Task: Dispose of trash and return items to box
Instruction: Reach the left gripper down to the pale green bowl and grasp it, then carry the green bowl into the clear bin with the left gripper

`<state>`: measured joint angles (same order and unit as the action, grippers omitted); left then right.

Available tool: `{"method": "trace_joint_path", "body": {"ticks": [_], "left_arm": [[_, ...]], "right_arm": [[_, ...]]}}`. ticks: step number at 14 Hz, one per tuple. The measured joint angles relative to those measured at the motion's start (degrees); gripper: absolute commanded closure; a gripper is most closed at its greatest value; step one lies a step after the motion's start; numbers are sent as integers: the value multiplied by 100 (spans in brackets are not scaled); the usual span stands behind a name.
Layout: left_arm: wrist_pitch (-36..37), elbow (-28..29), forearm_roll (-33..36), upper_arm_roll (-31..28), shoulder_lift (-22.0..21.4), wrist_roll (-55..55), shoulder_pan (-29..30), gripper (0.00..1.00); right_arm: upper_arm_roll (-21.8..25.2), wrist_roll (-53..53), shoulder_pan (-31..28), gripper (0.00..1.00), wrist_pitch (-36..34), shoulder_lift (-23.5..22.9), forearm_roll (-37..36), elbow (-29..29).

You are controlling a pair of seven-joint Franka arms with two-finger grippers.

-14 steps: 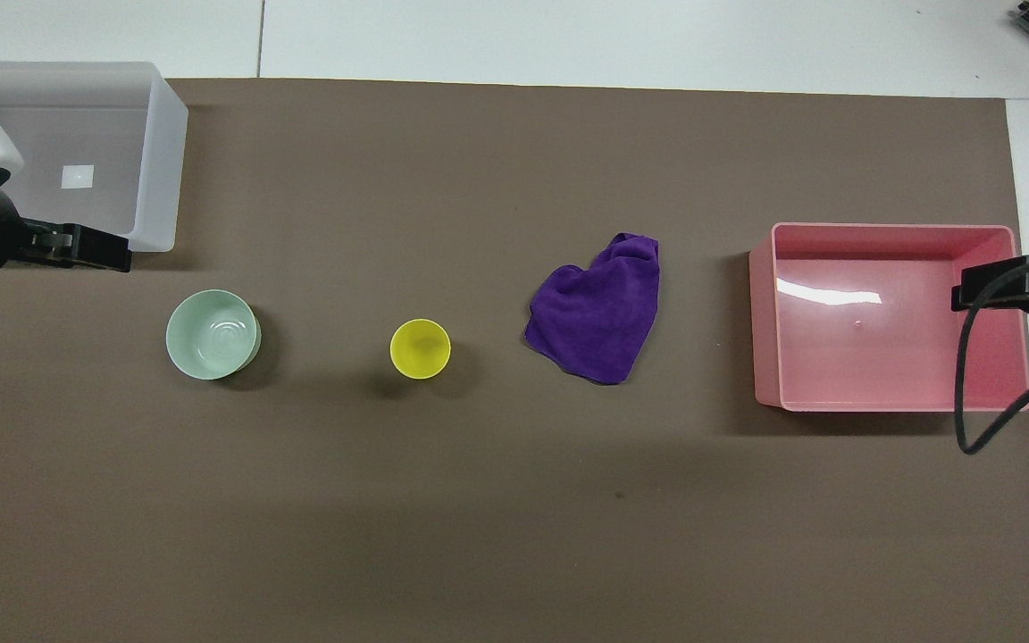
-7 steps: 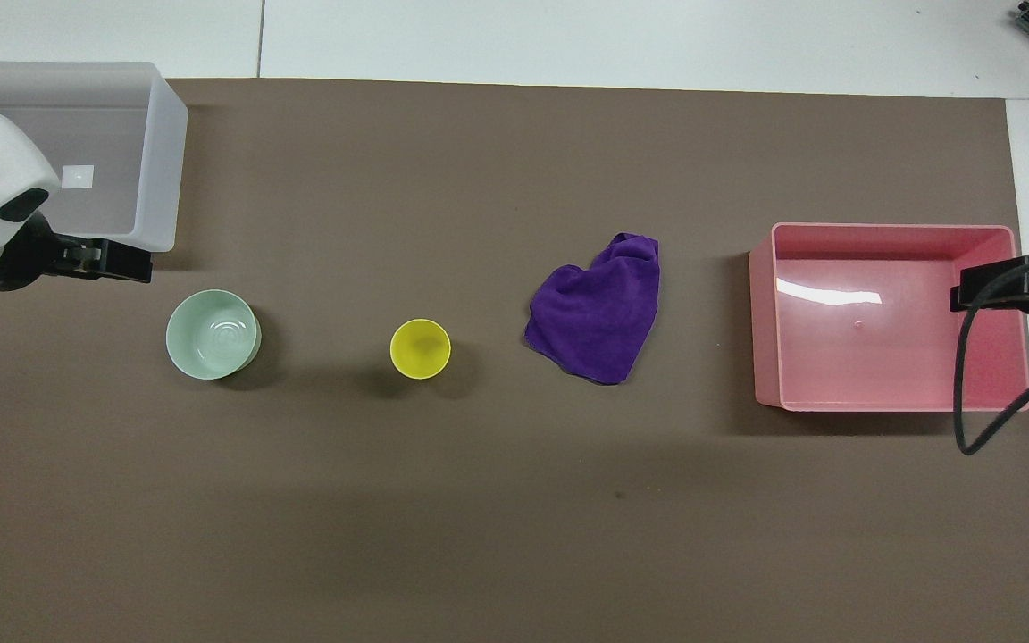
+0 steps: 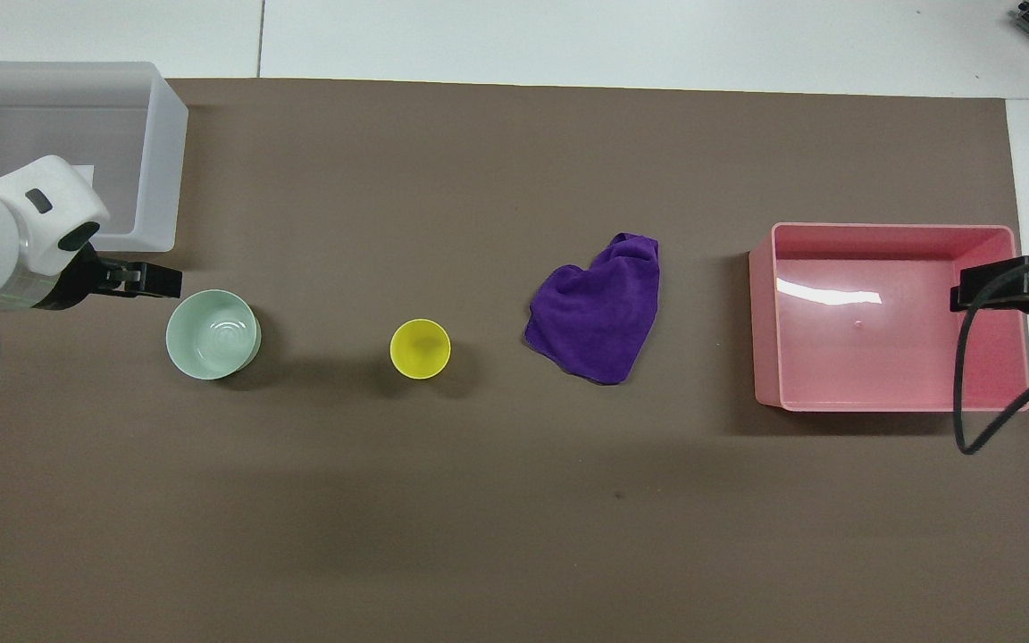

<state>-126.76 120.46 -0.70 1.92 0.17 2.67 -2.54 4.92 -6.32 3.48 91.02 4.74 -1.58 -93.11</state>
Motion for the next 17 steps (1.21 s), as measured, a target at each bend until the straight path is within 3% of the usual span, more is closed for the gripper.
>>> {"method": "trace_joint_path", "body": {"ticks": [7, 8, 9, 17], "left_arm": [[-1599, 1074, 0, 0, 272, 6, 211, 1], [-1726, 1095, 0, 1, 383, 6, 214, 20], [-1826, 1101, 0, 4, 498, 6, 214, 98], [-1844, 989, 0, 3, 599, 98, 322, 100]], "right_arm": [[-1, 0, 6, 0, 2, 2, 0, -28], [-1, 10, 9, 0, 2, 3, 0, -41], [-2, 80, 11, 0, 2, 3, 0, -52], [-6, 376, 136, 0, 2, 15, 15, -120]]}}
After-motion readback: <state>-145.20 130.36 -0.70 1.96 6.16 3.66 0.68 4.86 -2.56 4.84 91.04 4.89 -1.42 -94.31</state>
